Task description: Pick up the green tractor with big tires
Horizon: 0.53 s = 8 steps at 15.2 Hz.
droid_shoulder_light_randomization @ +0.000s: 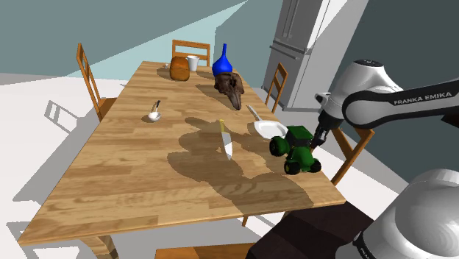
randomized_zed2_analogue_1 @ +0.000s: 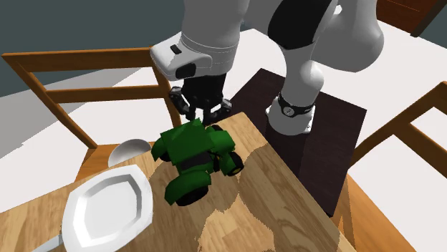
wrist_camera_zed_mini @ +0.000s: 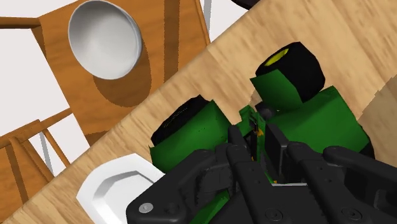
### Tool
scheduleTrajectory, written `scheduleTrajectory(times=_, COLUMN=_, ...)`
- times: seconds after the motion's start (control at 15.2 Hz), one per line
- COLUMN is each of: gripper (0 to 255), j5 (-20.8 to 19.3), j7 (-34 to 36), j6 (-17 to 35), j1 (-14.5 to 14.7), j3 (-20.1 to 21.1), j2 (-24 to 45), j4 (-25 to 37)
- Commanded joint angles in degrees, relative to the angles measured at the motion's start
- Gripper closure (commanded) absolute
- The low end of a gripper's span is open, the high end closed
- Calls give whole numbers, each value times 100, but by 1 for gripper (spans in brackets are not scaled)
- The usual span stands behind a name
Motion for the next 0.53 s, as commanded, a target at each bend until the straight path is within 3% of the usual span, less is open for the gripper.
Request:
scheduleTrajectory(times=0.0, gripper=255, j5=43, j7=-30, j6=-178, j1=15, j3=24, j2=-94, j4=92)
scheduleTrajectory(times=0.46, gripper=255, j5=215, j7=-117, j6=-858, j1=84, j3=144, j2=-406, j4=467)
